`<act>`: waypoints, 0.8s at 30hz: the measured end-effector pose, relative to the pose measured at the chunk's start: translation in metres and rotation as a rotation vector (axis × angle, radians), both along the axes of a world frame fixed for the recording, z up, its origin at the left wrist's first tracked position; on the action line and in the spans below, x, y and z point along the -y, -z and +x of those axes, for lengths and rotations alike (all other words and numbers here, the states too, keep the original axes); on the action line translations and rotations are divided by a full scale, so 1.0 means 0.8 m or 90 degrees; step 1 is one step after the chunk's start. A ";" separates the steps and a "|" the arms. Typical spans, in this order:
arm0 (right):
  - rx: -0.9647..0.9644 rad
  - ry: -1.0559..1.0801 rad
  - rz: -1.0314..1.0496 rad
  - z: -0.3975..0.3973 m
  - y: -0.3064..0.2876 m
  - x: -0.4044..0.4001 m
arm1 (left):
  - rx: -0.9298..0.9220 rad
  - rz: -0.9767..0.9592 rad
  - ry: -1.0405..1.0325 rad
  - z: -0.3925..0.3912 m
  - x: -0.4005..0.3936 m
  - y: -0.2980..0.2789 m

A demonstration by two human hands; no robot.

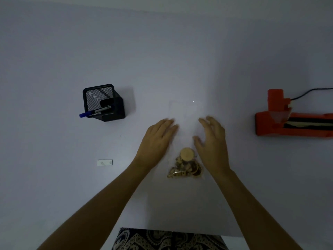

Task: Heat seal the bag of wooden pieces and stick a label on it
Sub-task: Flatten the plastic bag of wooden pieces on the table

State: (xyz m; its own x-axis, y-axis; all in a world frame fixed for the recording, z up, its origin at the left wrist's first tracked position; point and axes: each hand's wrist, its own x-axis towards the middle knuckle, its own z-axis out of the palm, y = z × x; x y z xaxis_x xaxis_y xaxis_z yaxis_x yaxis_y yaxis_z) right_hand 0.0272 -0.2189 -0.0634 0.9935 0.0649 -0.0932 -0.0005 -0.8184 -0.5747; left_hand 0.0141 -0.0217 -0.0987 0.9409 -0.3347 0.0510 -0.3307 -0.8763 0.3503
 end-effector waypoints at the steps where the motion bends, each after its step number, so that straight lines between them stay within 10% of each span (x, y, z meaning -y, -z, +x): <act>1: 0.020 -0.031 -0.022 -0.002 0.003 -0.001 | 0.002 0.002 0.010 0.002 0.000 0.001; 24: 0.177 -0.234 -0.107 -0.008 0.028 -0.003 | 0.050 -0.009 0.211 -0.035 -0.024 0.014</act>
